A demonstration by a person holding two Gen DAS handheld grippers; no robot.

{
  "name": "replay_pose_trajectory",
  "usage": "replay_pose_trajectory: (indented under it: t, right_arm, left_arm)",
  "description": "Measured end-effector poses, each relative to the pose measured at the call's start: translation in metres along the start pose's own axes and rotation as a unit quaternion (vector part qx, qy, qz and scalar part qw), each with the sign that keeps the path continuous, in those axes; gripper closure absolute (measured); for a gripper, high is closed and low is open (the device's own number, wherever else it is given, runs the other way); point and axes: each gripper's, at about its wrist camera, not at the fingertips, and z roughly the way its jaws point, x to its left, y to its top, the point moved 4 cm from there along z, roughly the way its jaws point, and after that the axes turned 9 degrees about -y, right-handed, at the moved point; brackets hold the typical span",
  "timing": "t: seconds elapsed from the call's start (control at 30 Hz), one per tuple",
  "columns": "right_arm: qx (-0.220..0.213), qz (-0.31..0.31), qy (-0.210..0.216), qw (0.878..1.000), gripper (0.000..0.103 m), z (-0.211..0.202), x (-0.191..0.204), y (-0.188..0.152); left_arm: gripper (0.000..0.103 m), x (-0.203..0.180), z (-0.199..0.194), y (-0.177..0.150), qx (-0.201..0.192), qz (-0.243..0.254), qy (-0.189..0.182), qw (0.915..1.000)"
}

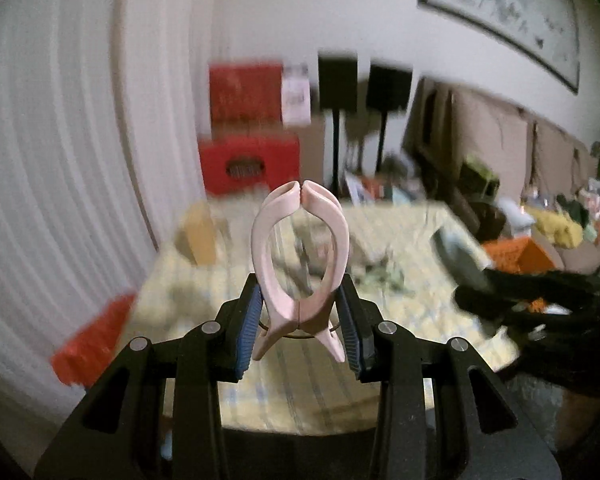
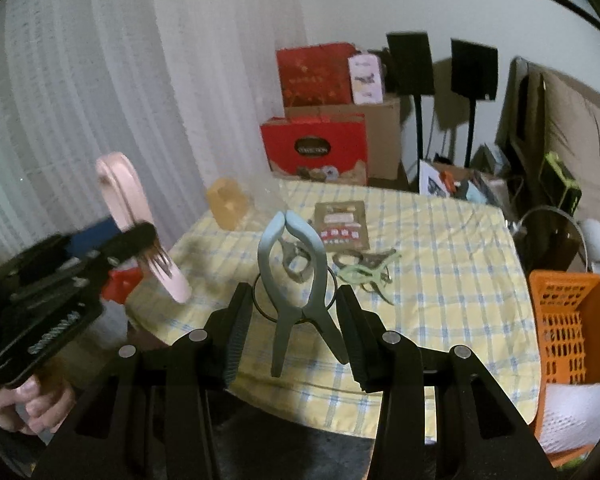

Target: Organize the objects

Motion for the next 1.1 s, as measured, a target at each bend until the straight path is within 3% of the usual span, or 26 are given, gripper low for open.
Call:
replay_pose_trajectory:
  t: [0.1,0.2,0.27,0.3,0.47,0.7,0.73,0.8,0.87,0.93,1.03,1.07,1.1]
  right_arm:
    - [0.015,0.006,-0.014,1.000,0.059,0.014,-0.009,-0.006]
    - [0.046,0.021,-0.029,0.998,0.059,0.037,-0.024,-0.017]
    - [0.069,0.010,-0.082,0.994,0.059,0.052,-0.033,-0.026]
    - [0.075,0.003,-0.089,0.993,0.059,0.056,-0.034,-0.030]
    - [0.112,0.011,-0.072,0.991,0.059,0.084,-0.043,-0.047]
    - [0.144,0.021,-0.060,0.988,0.059,0.117,-0.055,-0.058]
    - [0.145,0.020,-0.057,0.988,0.058,0.119,-0.055,-0.059]
    - [0.146,0.016,-0.051,0.988,0.057,0.124,-0.056,-0.063]
    - [0.137,0.015,-0.050,0.989,0.055,0.124,-0.056,-0.062]
    - [0.136,0.012,-0.047,0.990,0.046,0.127,-0.056,-0.061]
    - [0.133,-0.011,-0.076,0.988,0.035,0.134,-0.052,-0.059]
    - [0.132,-0.021,-0.083,0.988,0.036,0.136,-0.049,-0.059]
    - [0.130,-0.039,-0.096,0.986,0.038,0.139,-0.045,-0.060]
  left_arm:
    - [0.069,0.024,0.049,-0.008,0.096,-0.016,0.005,0.9952]
    - [0.068,0.055,0.092,-0.020,0.170,-0.046,0.015,0.9842]
    - [0.069,0.065,0.108,-0.023,0.186,-0.041,0.018,0.9815]
    - [0.069,0.067,0.113,-0.023,0.201,-0.036,0.024,0.9786]
    - [0.070,0.069,0.139,-0.029,0.245,-0.020,0.040,0.9685]
    - [0.063,0.061,0.152,-0.041,0.257,0.010,0.064,0.9641]
    - [0.059,0.060,0.150,-0.042,0.255,0.014,0.071,0.9642]
    - [0.042,0.062,0.148,-0.044,0.248,0.024,0.092,0.9642]
    - [0.039,0.065,0.145,-0.046,0.239,0.023,0.093,0.9663]
    - [0.038,0.068,0.143,-0.048,0.233,0.012,0.084,0.9687]
    - [0.038,0.069,0.140,-0.051,0.223,0.015,0.081,0.9714]
    - [0.042,0.070,0.138,-0.052,0.217,0.012,0.077,0.9730]
    - [0.055,0.069,0.136,-0.054,0.213,0.002,0.061,0.9752]
